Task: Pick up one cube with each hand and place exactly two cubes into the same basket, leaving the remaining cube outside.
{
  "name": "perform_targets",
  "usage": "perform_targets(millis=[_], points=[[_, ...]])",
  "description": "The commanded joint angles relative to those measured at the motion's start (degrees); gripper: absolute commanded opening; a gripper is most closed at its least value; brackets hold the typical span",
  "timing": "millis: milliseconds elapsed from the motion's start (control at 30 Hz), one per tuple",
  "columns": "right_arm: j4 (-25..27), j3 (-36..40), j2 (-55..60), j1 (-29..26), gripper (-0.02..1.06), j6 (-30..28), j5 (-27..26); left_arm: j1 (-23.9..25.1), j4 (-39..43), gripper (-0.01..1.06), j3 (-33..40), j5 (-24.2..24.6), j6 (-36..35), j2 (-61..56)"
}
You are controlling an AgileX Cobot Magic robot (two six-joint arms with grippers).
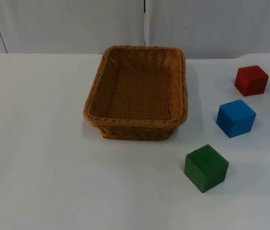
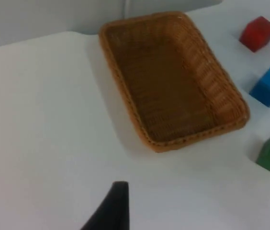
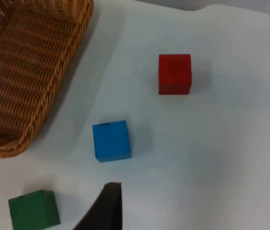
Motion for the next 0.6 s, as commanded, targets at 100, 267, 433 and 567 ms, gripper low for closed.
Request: perform_targets(millis=[100,267,433,567], points=[[1.9,-2.3,4.2,0.4,1.05,-1.0,0.1,-6.5,-1.4,1.05,-0.4,-3.6,0.8,3.9],[0.3,-2.7,7.5,4.3,1.05,-2.2,-0.5,-13.7,-1.3,1.05,-0.4,-7.4,0.8,8.2],[-1.3,-2.7,10.4,8.3,1.05,-2.2,-1.2,-21.4,0.7,1.05,-0.5,-10.6,0.8,13.6],[-1.3,-3.0,12.5,10.2,1.05,-2.3,-2.1,-26.7,2.5,1.05,-1.7,-12.0,0.1,18.1]])
